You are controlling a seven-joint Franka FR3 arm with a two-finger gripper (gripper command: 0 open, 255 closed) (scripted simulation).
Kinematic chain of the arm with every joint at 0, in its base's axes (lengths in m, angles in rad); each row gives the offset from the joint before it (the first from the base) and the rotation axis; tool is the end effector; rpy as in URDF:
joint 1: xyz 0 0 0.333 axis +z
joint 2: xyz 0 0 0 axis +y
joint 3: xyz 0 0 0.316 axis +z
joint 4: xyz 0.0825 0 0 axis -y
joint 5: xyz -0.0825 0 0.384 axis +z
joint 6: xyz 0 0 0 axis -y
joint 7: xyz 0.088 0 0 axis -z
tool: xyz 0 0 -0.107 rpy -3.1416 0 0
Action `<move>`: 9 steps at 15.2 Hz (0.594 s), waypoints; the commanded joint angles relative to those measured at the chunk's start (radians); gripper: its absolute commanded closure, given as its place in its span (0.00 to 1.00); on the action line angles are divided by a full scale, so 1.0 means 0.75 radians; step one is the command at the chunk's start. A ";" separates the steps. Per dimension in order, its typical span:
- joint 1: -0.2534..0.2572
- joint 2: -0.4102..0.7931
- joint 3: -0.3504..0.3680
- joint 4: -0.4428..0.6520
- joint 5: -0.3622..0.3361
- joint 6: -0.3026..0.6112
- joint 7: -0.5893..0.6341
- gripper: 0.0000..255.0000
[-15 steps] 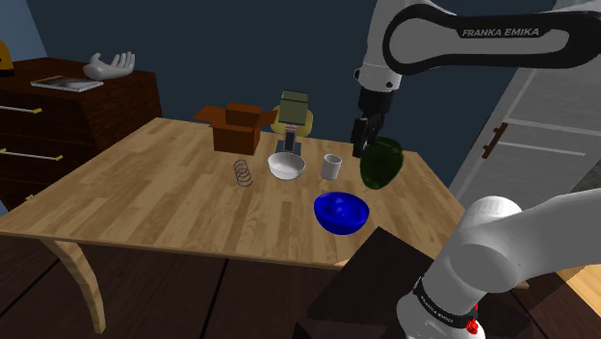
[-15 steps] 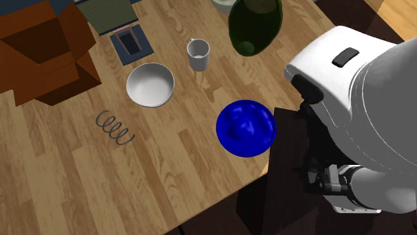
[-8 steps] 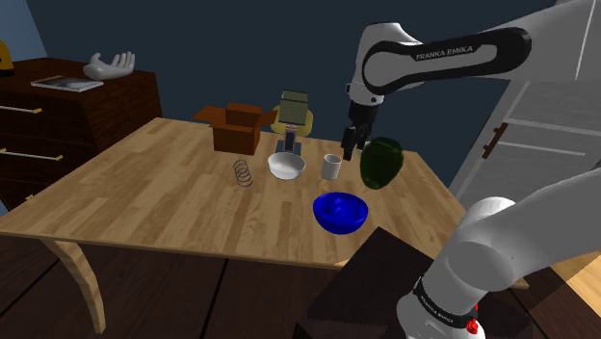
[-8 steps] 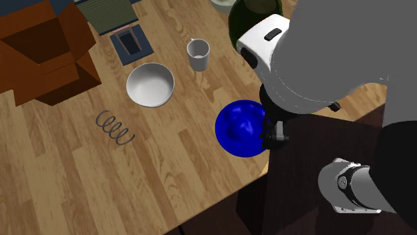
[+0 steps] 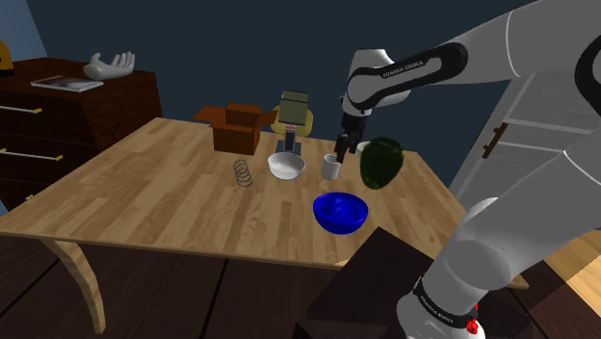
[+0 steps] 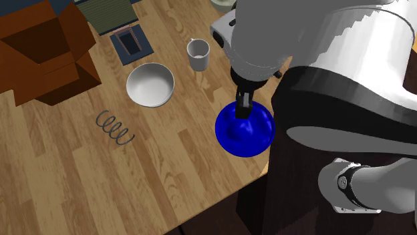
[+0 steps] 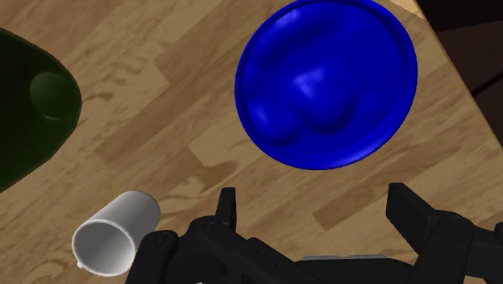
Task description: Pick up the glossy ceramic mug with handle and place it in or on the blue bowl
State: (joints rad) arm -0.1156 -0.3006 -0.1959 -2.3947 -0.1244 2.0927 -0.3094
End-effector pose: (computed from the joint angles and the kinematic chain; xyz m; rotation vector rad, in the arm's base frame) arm 0.4238 -0.1446 0.4291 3.0935 0.1068 -0.0307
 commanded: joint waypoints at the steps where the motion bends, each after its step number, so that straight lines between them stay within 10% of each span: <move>1: -0.007 0.116 -0.033 0.059 0.013 0.069 -0.043 0.00; 9: -0.055 0.511 -0.114 0.287 0.136 0.260 -0.230 0.00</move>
State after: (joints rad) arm -0.1514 0.0516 -0.2768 -2.1954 -0.0345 2.2700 -0.4648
